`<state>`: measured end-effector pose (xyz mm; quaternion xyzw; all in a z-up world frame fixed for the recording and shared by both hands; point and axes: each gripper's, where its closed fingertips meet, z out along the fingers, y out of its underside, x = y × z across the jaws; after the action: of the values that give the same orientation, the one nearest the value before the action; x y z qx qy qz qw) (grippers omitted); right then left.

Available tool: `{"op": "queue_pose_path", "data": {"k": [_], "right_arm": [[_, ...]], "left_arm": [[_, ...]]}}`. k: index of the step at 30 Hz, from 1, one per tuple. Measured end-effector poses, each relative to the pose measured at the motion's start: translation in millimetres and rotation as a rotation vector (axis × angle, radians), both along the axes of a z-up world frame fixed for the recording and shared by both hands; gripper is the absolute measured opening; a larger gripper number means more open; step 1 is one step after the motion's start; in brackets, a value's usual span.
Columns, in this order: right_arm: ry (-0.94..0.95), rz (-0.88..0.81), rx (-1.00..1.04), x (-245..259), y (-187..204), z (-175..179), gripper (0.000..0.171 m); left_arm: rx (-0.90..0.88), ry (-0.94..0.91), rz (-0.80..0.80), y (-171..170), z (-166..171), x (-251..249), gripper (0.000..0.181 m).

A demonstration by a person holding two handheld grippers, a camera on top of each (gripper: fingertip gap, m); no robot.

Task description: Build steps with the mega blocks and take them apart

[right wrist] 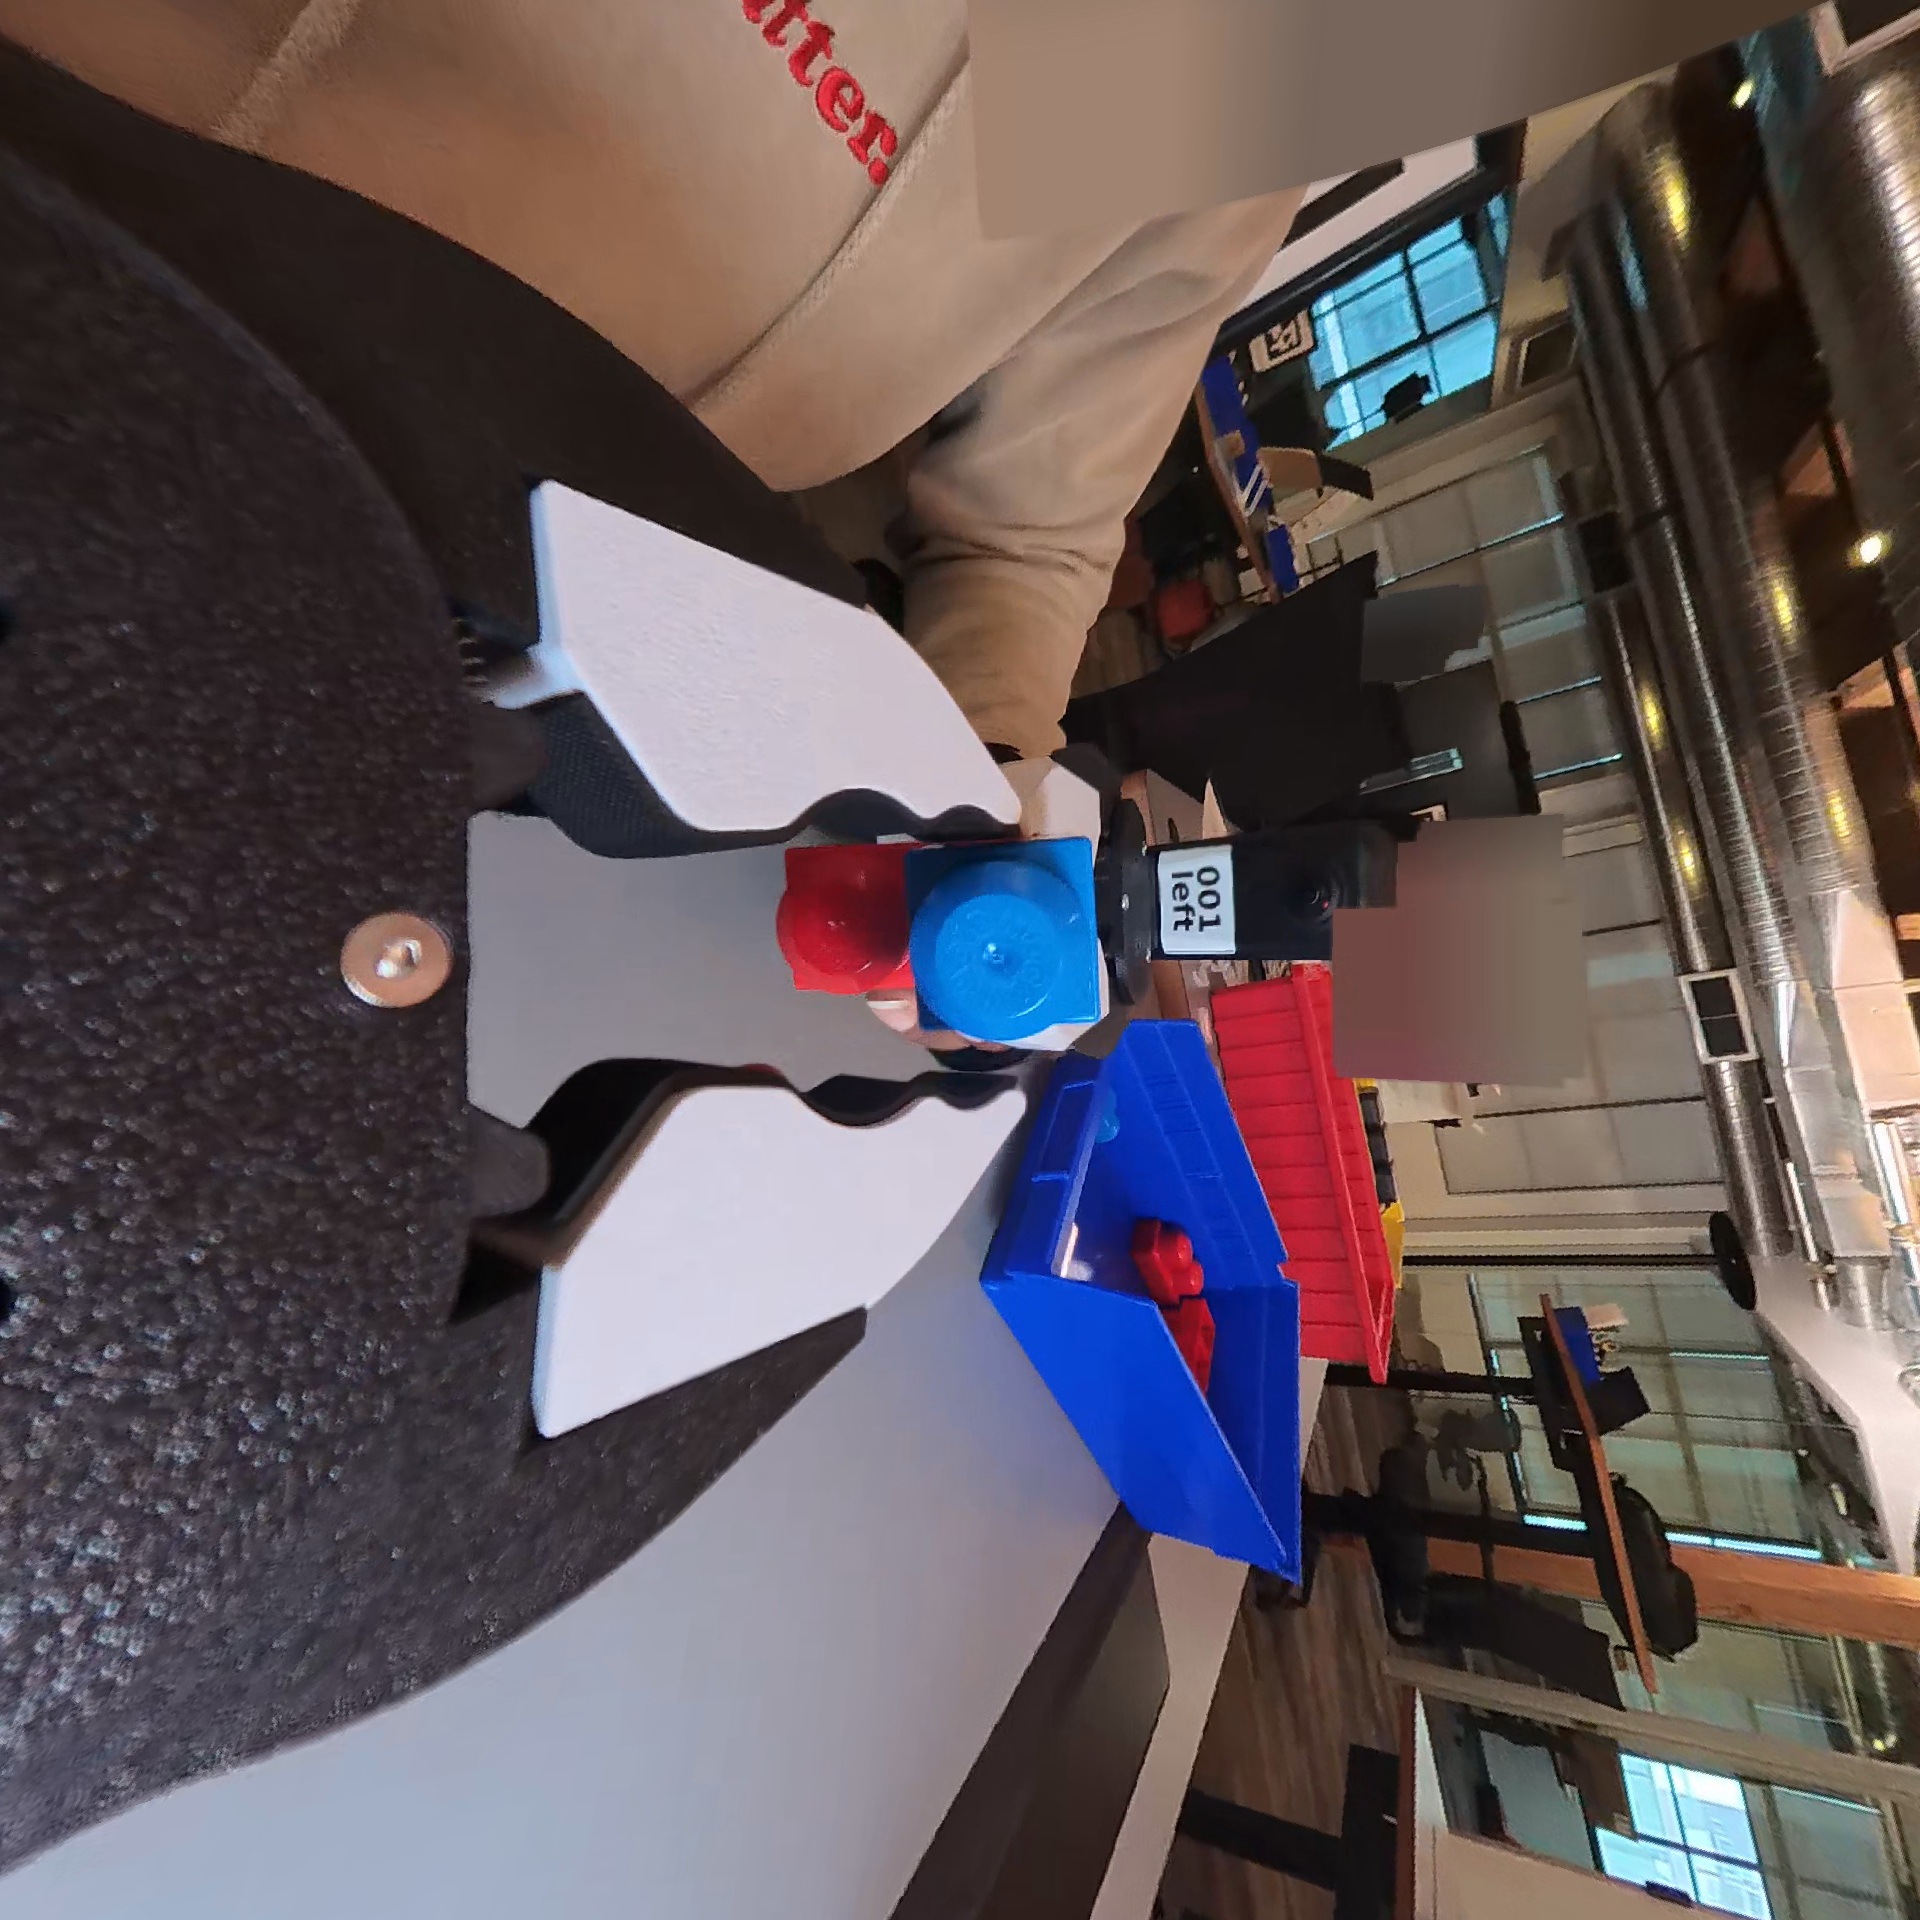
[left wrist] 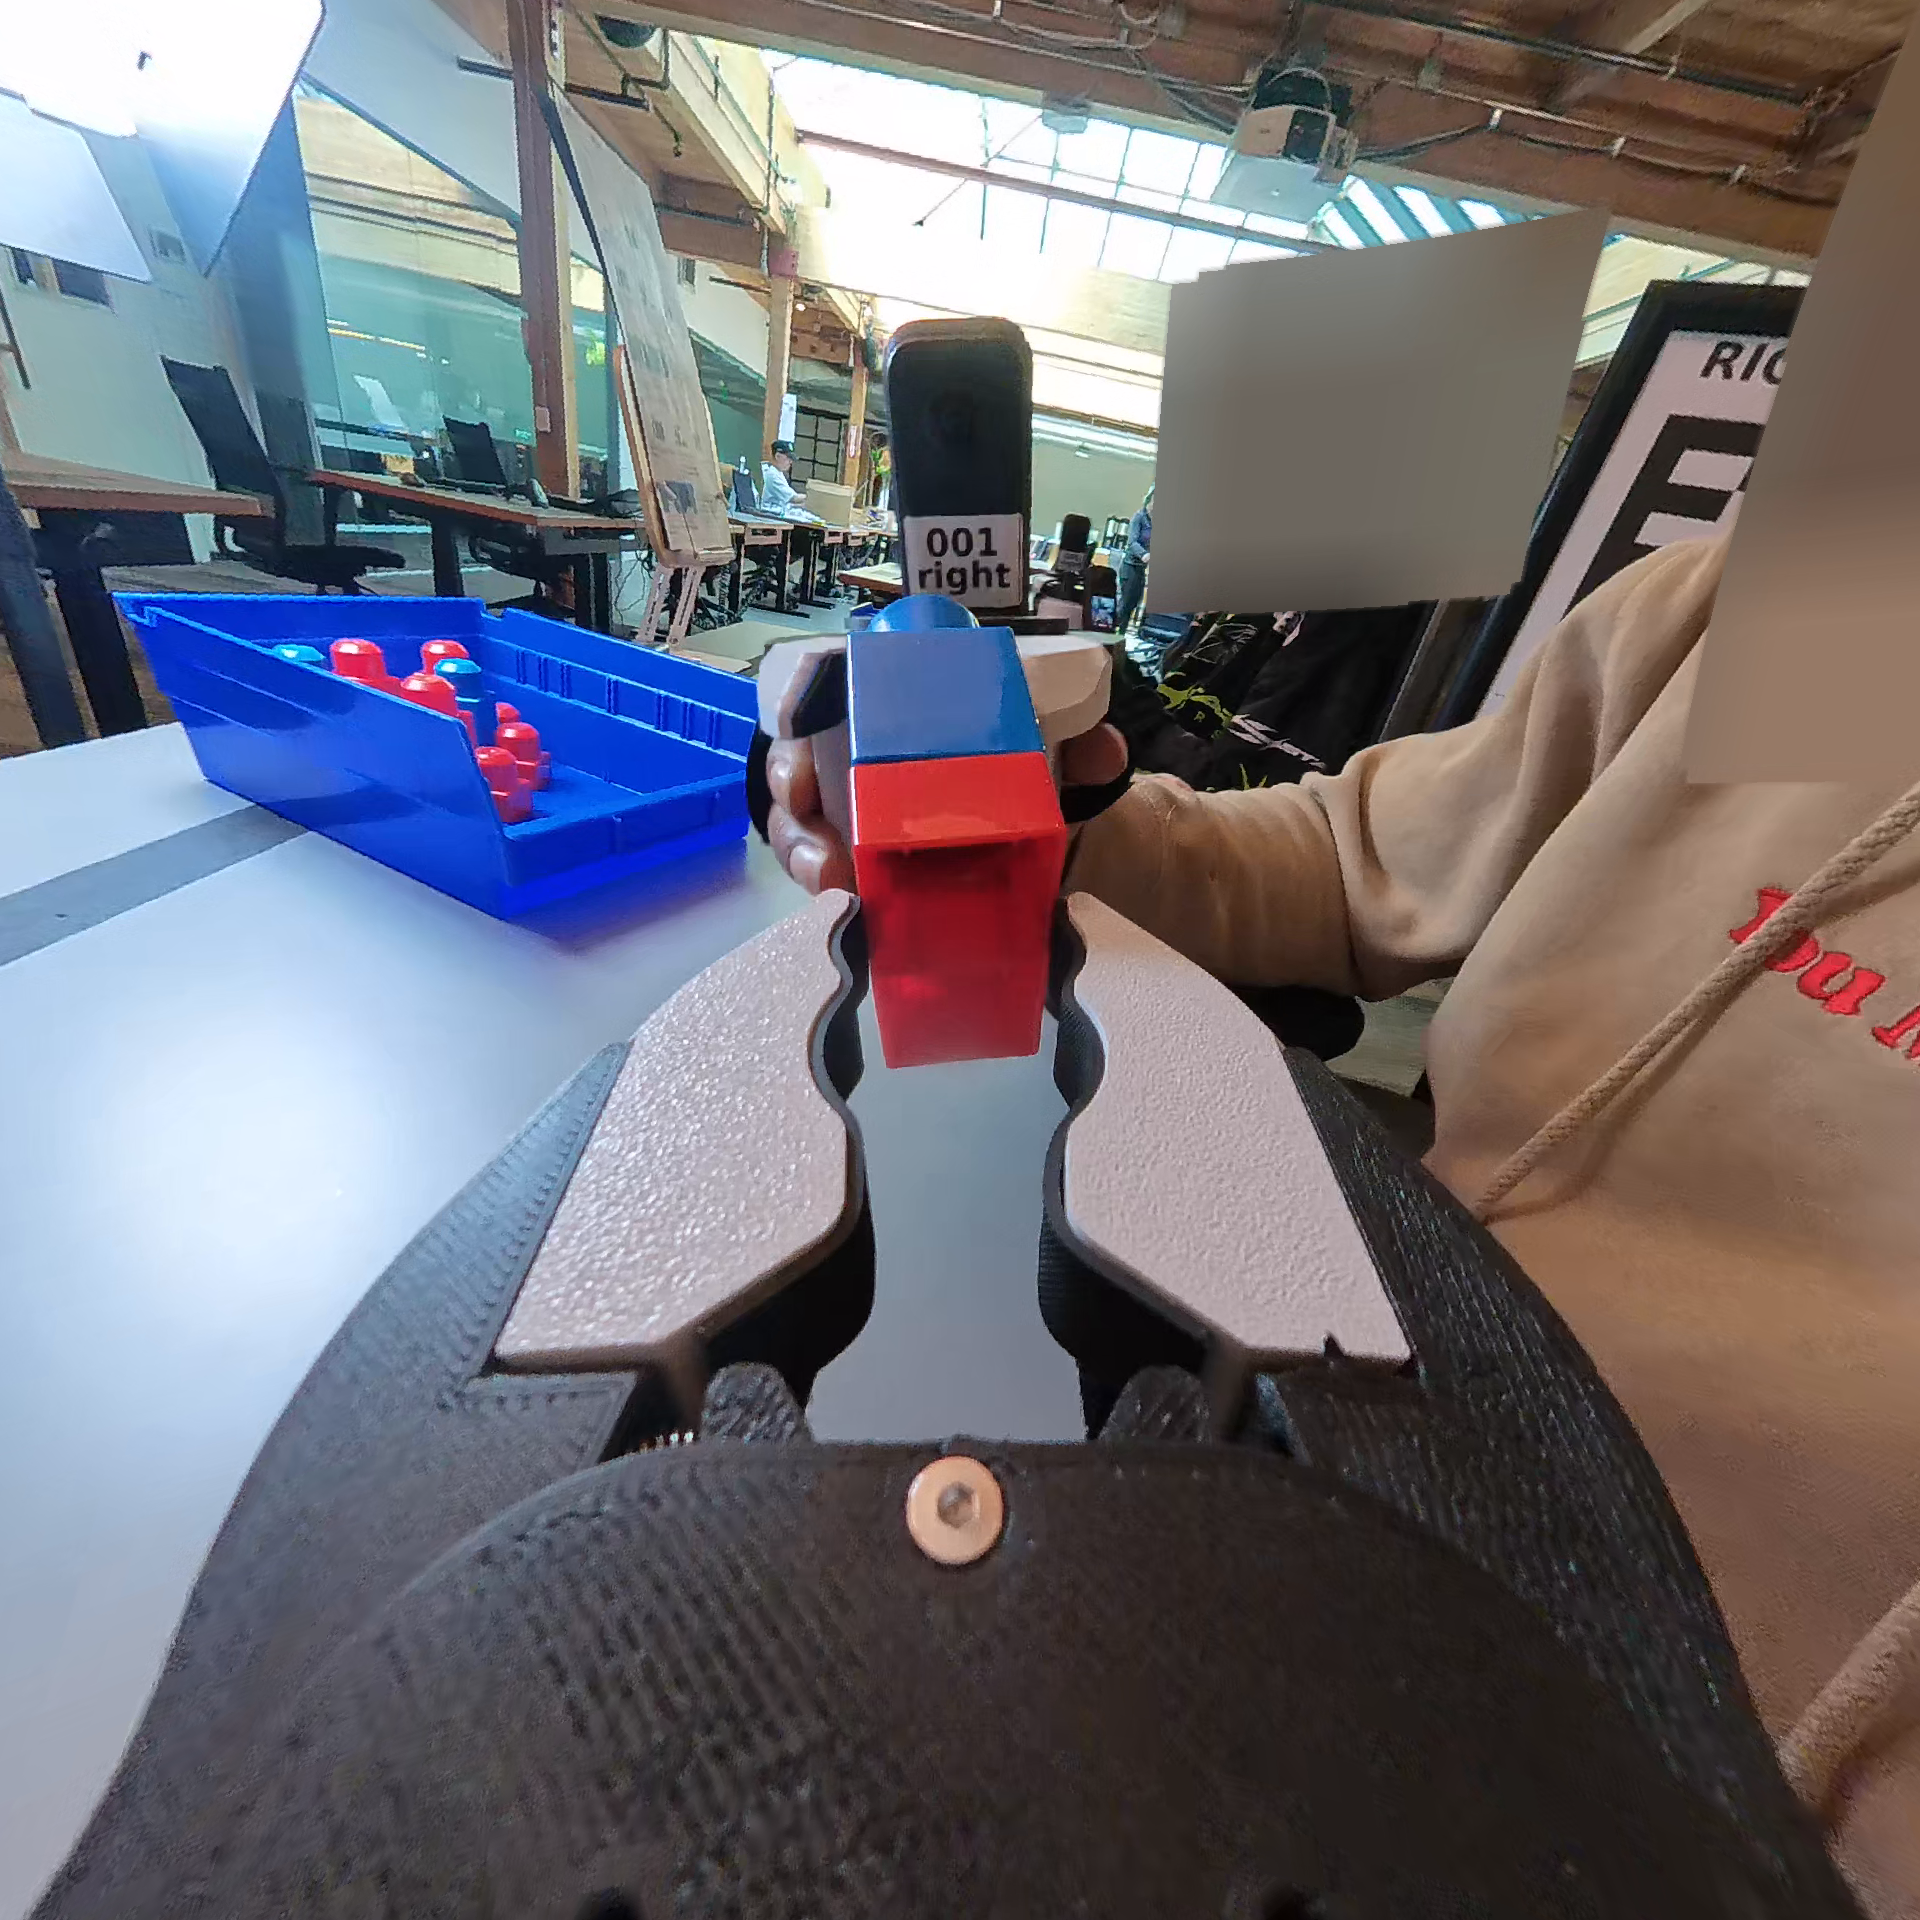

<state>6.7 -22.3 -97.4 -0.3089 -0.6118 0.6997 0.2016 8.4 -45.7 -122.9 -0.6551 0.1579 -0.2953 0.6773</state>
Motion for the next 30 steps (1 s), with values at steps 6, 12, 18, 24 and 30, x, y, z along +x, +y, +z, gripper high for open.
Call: {"op": "queue_pose_path", "data": {"k": [6, 12, 18, 24, 30], "right_arm": [[0.004, 0.028, 0.106, 9, -1, -8, 0.034], [-0.07, -0.133, 0.285, 8, 40, 7, 0.032], [-0.404, -0.913, 0.327, 12, 270, 28, 0.032], [-0.882, -1.066, 0.41, 3, 368, -81, 0.032], [-0.914, -1.174, 0.223, -35, 378, -115, 0.035]], "left_arm": [[-0.038, 0.05, -0.031, -2, -13, 4, 0.034], [-0.029, 0.126, 0.153, 9, -17, -19, 0.04], [-0.067, 0.165, 0.217, 12, -29, -34, 0.029], [-0.099, 0.228, 0.224, 14, -44, -35, 0.025], [-0.13, 0.253, 0.257, 17, -54, -43, 0.025]]}}
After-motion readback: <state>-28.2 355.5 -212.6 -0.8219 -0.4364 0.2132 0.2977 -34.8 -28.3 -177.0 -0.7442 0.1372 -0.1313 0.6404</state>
